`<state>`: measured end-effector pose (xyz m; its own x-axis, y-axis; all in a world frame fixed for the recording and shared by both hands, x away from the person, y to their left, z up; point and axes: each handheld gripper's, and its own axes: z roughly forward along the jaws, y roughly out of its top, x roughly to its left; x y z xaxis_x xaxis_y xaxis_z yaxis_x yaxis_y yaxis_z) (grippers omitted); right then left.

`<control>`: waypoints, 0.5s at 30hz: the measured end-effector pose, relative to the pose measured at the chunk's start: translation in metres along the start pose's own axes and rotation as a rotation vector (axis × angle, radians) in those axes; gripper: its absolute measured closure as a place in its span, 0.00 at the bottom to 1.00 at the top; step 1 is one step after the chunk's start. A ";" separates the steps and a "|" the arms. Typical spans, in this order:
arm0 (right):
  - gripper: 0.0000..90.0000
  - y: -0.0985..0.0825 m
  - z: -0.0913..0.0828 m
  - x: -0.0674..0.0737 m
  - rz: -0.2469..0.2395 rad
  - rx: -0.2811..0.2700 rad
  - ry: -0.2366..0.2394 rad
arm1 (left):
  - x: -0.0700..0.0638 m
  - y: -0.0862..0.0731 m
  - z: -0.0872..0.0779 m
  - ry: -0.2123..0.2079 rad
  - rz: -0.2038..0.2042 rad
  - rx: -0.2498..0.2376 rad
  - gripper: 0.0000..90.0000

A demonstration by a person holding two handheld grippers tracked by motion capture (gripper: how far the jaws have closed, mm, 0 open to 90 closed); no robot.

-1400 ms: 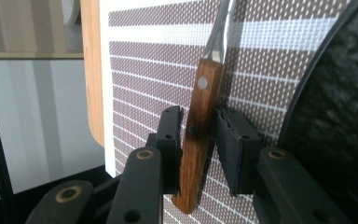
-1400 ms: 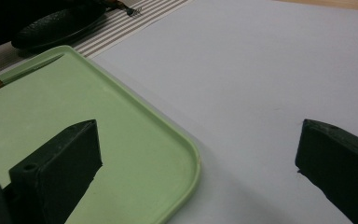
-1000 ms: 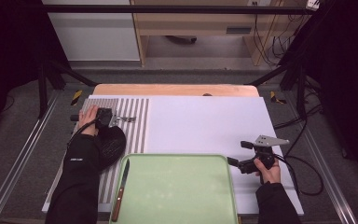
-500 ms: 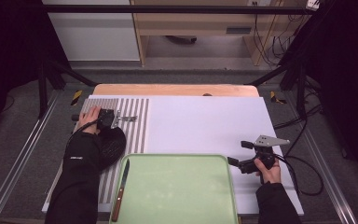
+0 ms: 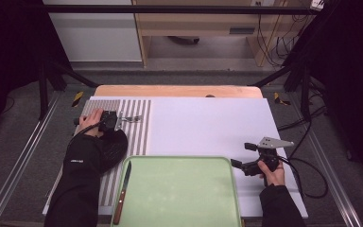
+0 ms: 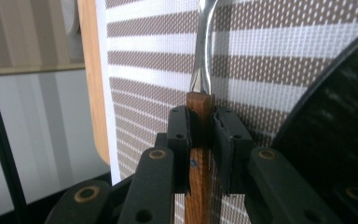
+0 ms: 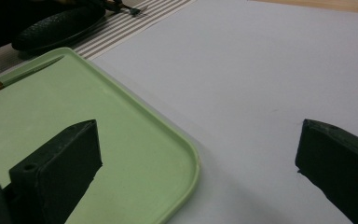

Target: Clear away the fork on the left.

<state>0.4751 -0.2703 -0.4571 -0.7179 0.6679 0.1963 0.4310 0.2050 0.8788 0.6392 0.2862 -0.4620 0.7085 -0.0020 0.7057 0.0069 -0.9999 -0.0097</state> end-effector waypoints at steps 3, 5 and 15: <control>0.00 0.000 0.000 0.000 0.003 -0.002 0.002 | 0.002 -0.002 -0.007 0.012 -0.026 -0.007 0.86; 0.00 0.000 0.000 0.000 0.002 0.000 0.000 | 0.002 -0.002 -0.012 0.022 -0.034 -0.021 0.86; 0.00 0.000 0.000 0.000 0.003 0.000 0.000 | 0.003 0.009 -0.044 0.069 -0.096 -0.054 0.86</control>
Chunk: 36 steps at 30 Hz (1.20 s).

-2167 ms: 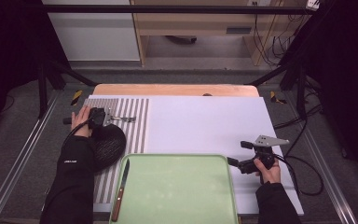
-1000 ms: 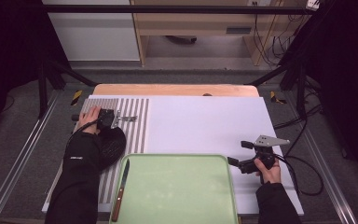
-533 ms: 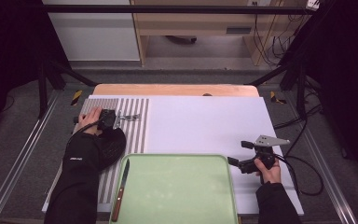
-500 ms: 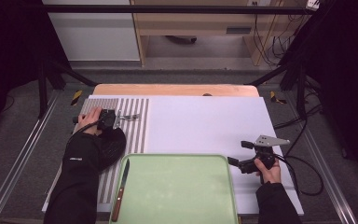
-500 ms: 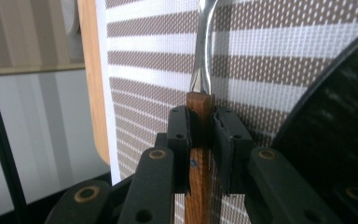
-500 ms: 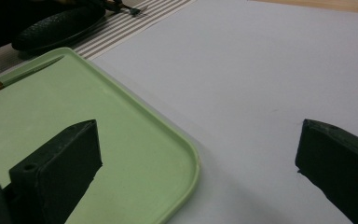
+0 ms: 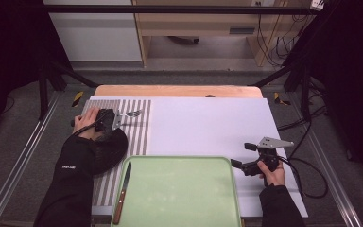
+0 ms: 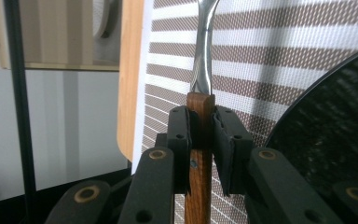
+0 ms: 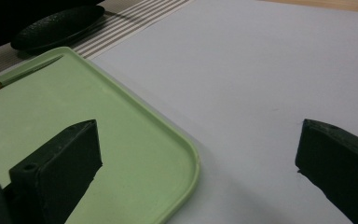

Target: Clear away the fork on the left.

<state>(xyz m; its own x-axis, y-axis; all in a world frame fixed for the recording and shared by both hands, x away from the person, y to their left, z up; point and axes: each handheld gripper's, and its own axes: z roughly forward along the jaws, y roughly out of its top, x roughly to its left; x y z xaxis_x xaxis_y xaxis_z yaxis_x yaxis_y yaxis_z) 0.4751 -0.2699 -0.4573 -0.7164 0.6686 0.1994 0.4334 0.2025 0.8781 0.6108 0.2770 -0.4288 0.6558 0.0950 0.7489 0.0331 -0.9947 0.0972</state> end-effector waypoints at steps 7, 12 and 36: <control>0.00 0.000 0.000 0.000 0.001 -0.002 0.000 | -0.003 0.005 -0.022 0.010 -0.029 0.007 0.86; 0.00 0.000 -0.001 0.000 0.002 -0.004 -0.001 | -0.007 0.009 -0.037 0.021 -0.064 -0.010 0.85; 0.00 0.001 -0.003 0.000 0.002 -0.012 0.001 | -0.037 0.036 -0.092 -0.009 -0.201 -0.065 0.86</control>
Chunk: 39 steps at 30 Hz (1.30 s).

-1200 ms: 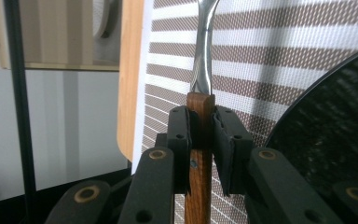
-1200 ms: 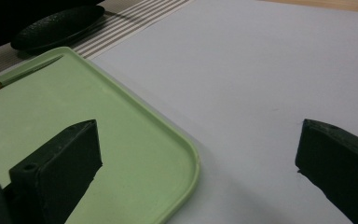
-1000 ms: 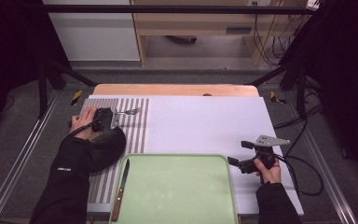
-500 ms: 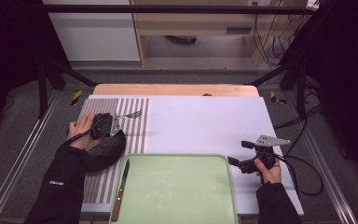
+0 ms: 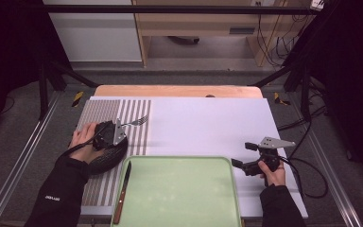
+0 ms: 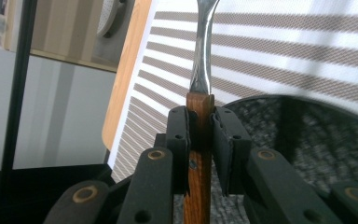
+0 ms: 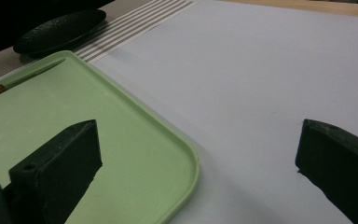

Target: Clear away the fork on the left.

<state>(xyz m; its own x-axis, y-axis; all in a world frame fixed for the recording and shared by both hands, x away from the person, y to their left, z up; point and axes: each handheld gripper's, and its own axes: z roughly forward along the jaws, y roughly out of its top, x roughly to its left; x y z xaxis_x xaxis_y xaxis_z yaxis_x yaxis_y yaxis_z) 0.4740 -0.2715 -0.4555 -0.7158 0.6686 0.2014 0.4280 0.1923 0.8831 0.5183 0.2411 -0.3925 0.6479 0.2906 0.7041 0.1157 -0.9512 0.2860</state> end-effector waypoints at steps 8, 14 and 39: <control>0.00 0.000 0.000 0.000 0.001 0.000 0.001 | -0.012 0.008 -0.012 -0.021 -0.038 0.023 0.86; 0.00 0.000 0.000 0.000 0.002 -0.001 0.000 | -0.020 0.012 -0.023 -0.030 -0.074 0.024 0.86; 0.00 0.000 0.000 0.000 -0.003 0.004 0.000 | -0.055 0.022 -0.059 -0.076 -0.286 -0.014 0.86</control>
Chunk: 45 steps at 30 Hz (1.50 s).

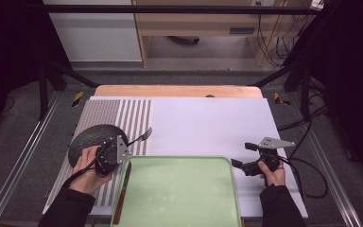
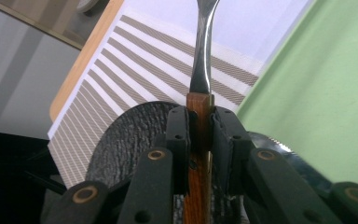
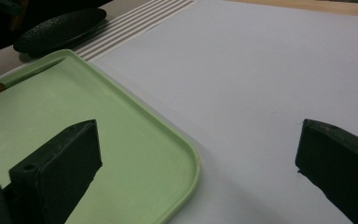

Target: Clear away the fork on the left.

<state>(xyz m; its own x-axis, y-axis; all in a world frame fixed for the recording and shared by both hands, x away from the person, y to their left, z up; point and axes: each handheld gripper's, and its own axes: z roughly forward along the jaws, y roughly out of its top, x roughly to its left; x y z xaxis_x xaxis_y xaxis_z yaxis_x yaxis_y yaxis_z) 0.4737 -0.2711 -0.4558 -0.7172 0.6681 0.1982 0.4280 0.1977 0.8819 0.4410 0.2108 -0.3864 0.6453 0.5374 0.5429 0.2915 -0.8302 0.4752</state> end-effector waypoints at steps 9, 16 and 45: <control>0.00 0.000 0.000 0.000 -0.001 0.001 0.001 | -0.016 0.004 -0.010 -0.028 -0.036 -0.002 0.86; 0.00 0.000 0.000 0.000 -0.002 0.001 -0.001 | -0.027 0.009 -0.016 -0.051 -0.066 -0.002 0.86; 0.00 0.000 0.000 0.000 -0.002 0.001 0.001 | -0.076 0.022 -0.035 -0.153 -0.119 -0.011 0.86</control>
<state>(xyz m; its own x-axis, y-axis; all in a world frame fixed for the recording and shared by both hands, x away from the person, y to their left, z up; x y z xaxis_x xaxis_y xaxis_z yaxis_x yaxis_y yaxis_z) 0.4735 -0.2713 -0.4557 -0.7186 0.6669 0.1969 0.4269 0.1995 0.8820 0.3734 0.1572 -0.3929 0.7070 0.6022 0.3709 0.3648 -0.7598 0.5382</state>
